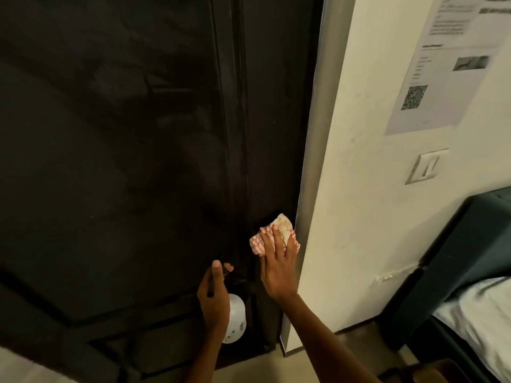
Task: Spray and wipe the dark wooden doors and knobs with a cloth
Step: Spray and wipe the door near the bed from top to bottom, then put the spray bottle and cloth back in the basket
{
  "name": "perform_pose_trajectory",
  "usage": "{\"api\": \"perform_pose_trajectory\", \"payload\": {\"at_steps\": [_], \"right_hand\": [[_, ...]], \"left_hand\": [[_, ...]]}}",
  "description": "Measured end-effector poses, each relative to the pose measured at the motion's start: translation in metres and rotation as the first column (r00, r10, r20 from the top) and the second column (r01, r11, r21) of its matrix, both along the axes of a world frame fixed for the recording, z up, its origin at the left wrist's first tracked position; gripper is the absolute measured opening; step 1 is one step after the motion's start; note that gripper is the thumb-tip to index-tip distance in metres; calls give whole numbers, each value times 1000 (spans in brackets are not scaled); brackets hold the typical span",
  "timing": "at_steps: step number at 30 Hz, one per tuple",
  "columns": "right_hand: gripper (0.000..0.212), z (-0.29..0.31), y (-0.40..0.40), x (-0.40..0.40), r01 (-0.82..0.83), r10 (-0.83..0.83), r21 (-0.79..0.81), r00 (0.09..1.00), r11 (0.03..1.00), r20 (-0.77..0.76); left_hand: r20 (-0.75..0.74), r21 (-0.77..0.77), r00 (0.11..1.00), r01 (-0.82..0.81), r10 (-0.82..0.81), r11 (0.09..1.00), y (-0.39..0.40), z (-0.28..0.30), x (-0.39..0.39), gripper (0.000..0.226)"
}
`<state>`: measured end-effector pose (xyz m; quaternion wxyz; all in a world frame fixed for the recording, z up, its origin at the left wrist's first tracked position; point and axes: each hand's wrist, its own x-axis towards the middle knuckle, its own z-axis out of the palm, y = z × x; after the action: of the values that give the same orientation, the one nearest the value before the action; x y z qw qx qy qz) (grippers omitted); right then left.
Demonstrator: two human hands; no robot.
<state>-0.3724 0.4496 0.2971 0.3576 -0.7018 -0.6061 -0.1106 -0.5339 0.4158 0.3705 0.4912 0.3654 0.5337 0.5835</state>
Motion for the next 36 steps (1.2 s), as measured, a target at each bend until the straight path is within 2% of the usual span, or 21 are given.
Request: {"api": "perform_pose_trajectory", "payload": {"at_steps": [10,25,30,36], "right_hand": [[68,-10,24,4,29,-27,106,999,994,-21],[70,-7,43,7,10,-8,47,999,999,-38],[81,-1,38,13,-24,23,-17,999,1000,-48],[73,5,20,14,-32,24,-91,996,995,-91]], "left_hand": [[-63,33,998,16,-14,999,38,-9,13,26],[-79,32,995,59,-57,998,62,-15,27,20],[-112,46,989,105,-99,993,43,-13,24,43],[-145,-53,989,34,-41,998,-1,-7,4,54]]}}
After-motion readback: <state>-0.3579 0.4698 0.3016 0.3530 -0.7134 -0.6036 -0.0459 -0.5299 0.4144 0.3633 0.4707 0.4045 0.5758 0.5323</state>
